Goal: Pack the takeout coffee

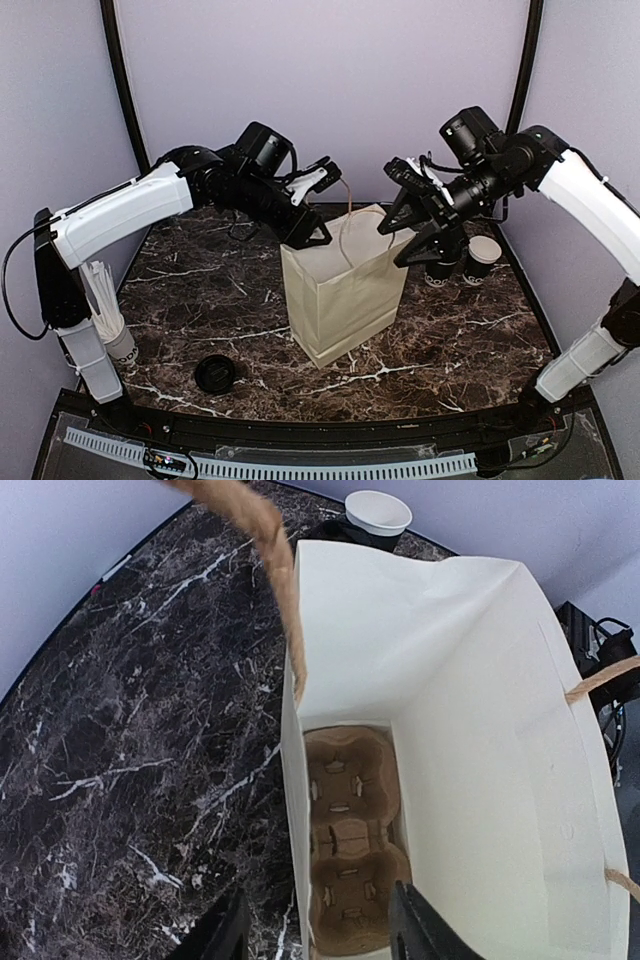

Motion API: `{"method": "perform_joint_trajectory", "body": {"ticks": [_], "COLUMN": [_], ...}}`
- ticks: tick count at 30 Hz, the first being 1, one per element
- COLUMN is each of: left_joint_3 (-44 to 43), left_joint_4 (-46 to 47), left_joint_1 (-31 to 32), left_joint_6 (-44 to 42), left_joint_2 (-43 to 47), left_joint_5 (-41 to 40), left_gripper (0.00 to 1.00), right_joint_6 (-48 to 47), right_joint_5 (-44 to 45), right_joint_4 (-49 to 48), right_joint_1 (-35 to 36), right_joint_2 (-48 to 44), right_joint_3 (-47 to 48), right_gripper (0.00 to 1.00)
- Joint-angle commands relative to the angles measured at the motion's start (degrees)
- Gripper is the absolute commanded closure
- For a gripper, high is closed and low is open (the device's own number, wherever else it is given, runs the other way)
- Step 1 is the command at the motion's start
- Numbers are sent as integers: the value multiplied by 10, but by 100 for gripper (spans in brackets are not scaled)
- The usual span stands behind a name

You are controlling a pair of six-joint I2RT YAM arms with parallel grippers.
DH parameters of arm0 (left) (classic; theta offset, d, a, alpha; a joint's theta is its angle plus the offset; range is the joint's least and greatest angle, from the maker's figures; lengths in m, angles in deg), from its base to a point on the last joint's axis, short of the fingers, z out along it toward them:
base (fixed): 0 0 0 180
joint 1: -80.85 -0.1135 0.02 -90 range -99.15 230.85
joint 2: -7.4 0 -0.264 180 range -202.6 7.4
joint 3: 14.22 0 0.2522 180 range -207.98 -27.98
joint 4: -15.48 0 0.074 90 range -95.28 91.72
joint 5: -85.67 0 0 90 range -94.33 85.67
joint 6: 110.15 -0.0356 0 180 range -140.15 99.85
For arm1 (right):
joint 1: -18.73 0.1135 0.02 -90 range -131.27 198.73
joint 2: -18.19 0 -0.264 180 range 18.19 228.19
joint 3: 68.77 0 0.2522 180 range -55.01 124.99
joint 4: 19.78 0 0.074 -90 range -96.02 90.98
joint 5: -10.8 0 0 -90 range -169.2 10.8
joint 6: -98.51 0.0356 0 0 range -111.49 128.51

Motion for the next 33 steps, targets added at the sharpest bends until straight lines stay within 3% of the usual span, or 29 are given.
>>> {"method": "perform_joint_trajectory", "body": {"ticks": [1,8,11,14,17,21,26,27,28,29,30,31,32,33], "left_joint_3": [-26,-14,5,38,29,39,32,27,24,20,19,16,11,6], "left_joint_4": [-7,39,82,144,145,161,166,164,163,165,166,169,170,170], "left_joint_1": [-2,-17,-48,-65,-67,-67,-68,-68,-68,-68,-68,-68,-68,-68], "left_joint_6": [-1,39,104,155,182,197,207,206,205,205,203,201,198,193], "left_joint_2": [12,76,100,105,84,78,55,51,46,44,42,43,44,45], "left_joint_5": [-31,-58,-12,47,60,75,119,121,124,125,126,127,125,122], "left_gripper": [43,31,24,21,29,44,51,54,63,67,79,85,94,97], "right_joint_6": [30,26,35,73,83,87,92,93,94,95,98,101,103,102], "right_joint_5": [23,24,28,67,109,116,117,117,115,113,112,110,107,104], "right_joint_4": [-28,-10,-19,-56,-69,-80,-83,-83,-84,-85,-88,-92,-93,-94], "right_joint_1": [19,21,21,21,21,21,21,21,21,21,21,21,21,21], "right_joint_2": [30,44,40,38,46,44,45,44,43,41,40,39,39,39], "right_joint_3": [42,112,130,129,110,81,66,63,60,58,57,57,60,66], "right_gripper": [25,30,33,29,26,30,37,42,54,71,92,100,100,100]}}
